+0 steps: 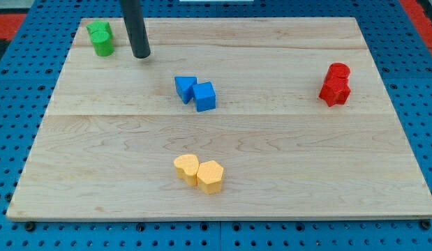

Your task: Move the red circle and red star a bit down

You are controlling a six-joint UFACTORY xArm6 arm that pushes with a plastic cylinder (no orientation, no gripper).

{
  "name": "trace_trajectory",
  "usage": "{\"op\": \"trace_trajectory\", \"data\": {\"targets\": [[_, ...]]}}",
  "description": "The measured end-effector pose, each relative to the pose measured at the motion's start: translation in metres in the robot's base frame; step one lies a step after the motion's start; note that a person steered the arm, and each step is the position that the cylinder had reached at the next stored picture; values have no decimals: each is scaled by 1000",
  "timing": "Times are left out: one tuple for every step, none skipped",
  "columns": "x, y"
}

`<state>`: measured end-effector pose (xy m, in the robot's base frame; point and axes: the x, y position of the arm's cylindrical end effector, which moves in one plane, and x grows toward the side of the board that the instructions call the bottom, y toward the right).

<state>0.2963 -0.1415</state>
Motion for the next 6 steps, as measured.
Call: {"op": "trace_trajectory", "data": {"targets": [[-3,3],[-6,44],[-18,126],[-23,222],[1,329],[37,338]]}}
